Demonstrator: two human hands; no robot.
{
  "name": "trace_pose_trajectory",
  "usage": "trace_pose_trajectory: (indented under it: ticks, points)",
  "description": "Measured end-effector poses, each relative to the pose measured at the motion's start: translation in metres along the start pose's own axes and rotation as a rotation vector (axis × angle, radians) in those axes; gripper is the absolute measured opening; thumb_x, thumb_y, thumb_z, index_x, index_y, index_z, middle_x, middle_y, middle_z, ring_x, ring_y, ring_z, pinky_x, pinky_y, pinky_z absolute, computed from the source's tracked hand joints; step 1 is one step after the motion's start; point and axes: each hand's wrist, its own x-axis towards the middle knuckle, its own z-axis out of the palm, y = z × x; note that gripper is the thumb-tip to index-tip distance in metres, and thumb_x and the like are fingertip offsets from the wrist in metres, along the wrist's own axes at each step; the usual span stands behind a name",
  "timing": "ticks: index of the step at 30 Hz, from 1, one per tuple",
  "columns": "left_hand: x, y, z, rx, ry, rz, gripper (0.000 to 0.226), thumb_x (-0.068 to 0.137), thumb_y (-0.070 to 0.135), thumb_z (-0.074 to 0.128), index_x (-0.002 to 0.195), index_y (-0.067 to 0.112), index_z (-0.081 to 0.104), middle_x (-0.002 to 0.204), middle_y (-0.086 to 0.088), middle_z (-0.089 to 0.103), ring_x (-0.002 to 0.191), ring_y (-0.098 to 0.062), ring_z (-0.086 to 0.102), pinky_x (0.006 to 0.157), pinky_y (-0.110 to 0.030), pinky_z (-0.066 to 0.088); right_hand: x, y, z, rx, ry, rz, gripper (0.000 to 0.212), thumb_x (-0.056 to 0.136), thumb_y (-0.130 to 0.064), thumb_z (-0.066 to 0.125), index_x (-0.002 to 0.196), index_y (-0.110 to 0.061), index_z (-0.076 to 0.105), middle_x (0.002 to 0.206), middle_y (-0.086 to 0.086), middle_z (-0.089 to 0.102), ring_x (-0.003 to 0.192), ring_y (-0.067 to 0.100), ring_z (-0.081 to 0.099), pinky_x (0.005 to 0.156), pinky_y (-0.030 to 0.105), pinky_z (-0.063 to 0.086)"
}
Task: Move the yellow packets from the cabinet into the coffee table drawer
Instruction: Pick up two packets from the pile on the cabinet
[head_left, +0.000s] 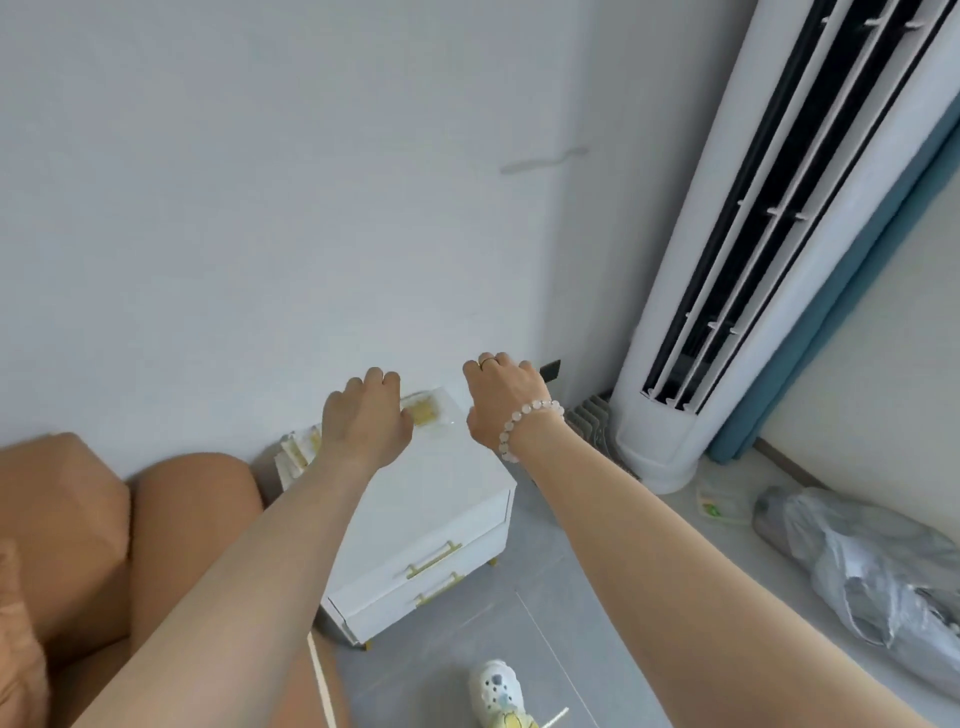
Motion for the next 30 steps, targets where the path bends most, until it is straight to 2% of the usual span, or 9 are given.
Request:
trace_pose_trajectory:
  ticks: [13,18,22,27,30]
  points:
    - [0.14,-0.039,0.063,0.011,-0.139,-0.213,0.036,0.099,0.038,0.034,0.123,0.013,0.046,0.118,-0.002,0.05,0.105,-0.022,0.052,0.078,-0.03,0.037,0.185,0.029,0.068,0.101,-0.166,-0.176,0.031,0.091,-0.017,0.042,0.12,-0.009,0.044,0.121,0.006,0.049,0.112,0.021,0.046,0.087,0.028,0.035]
    - [0.151,-0.055,0.101,-0.014,-0.257,-0.281,0.037,0.1,0.039,0.032,0.124,0.013,0.044,0.118,-0.002,0.05,0.108,-0.022,0.051,0.079,-0.03,0.036,0.226,-0.002,0.107,0.144,-0.246,-0.248,0.034,0.09,-0.015,0.043,0.123,-0.01,0.043,0.124,0.006,0.049,0.116,0.021,0.044,0.091,0.03,0.036]
    - [0.151,-0.079,0.137,-0.053,-0.351,-0.334,0.039,0.1,0.041,0.031,0.125,0.014,0.044,0.12,-0.001,0.052,0.112,-0.022,0.051,0.079,-0.03,0.038,0.24,-0.036,0.142,0.117,-0.357,-0.356,0.037,0.093,-0.021,0.044,0.128,-0.009,0.041,0.127,0.007,0.049,0.12,0.022,0.043,0.097,0.033,0.038]
    - [0.162,-0.12,0.184,-0.163,-0.429,-0.397,0.04,0.099,0.041,0.032,0.127,0.013,0.044,0.121,-0.002,0.054,0.111,-0.022,0.053,0.079,-0.031,0.039,0.267,-0.06,0.187,0.109,-0.481,-0.35,0.038,0.094,-0.022,0.042,0.13,-0.01,0.039,0.128,0.006,0.048,0.121,0.021,0.042,0.096,0.033,0.04]
    - [0.168,-0.142,0.216,-0.289,-0.484,-0.505,0.04,0.099,0.042,0.033,0.126,0.015,0.045,0.122,0.0,0.055,0.11,-0.02,0.054,0.08,-0.03,0.041,0.281,-0.075,0.211,0.088,-0.574,-0.362,0.043,0.094,-0.024,0.041,0.135,-0.01,0.035,0.133,0.006,0.045,0.124,0.021,0.041,0.099,0.033,0.038]
